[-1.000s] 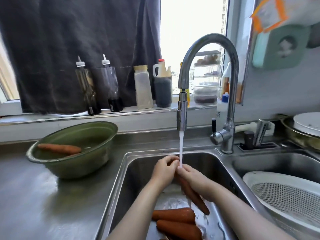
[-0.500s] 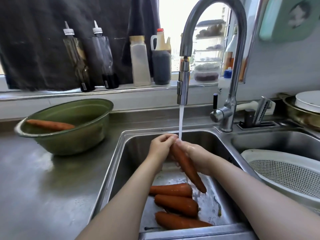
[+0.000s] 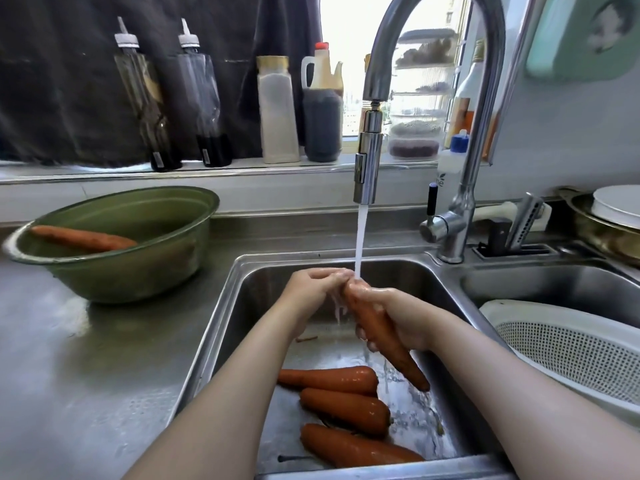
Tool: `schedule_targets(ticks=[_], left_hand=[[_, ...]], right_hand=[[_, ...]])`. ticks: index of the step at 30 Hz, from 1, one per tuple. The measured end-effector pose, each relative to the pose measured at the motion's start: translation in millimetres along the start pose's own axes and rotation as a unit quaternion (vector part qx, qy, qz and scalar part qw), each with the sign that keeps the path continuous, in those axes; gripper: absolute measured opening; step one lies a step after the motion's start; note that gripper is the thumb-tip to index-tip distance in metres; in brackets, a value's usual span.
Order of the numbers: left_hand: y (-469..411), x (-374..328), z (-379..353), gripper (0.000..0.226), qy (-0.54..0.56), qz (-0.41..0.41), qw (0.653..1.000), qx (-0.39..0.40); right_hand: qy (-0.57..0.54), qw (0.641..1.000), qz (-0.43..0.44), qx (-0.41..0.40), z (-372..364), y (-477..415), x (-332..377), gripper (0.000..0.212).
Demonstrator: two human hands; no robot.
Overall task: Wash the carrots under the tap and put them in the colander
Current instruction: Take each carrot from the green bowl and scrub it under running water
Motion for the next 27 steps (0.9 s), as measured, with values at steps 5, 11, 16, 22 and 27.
schedule_targets(ticks=[5, 11, 16, 22, 27], left_hand=[[0, 2, 7, 0.023, -0.018, -0.002, 1.0, 0.005], [-2, 2, -2, 0.018, 0.019, -0.001, 0.996, 0.083], [1, -5, -12, 0.022, 0.001, -0.018, 0.995, 0.099], [-1, -3, 1, 0.026, 0.02, -0.02, 0.999, 0.015], [-4, 4, 12, 0.019, -0.03, 0.007, 0.997, 0.067]], right_hand=[[-0.01, 1.0, 0.023, 0.019, -6, 2, 5, 0.049], [-0.03, 0.998, 0.031, -0.041, 0, 0, 8, 0.064], [-0.034, 0.997, 0.048, -0.056, 0, 3, 13, 0.065], [0.029, 0.997, 0.054, 0.039, -6, 9, 22, 0.056], [0.115, 0.993, 0.007, 0.02, -4, 10, 14, 0.033]])
Point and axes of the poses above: each hand's wrist, its own y-axis away from the middle knuckle, its own z-axis out of the back of the hand, x = y × z, the point moved 6 cm from there along -y, towards the middle knuckle, and after that the axes turned 9 degrees about x, right-handed, at the moved point
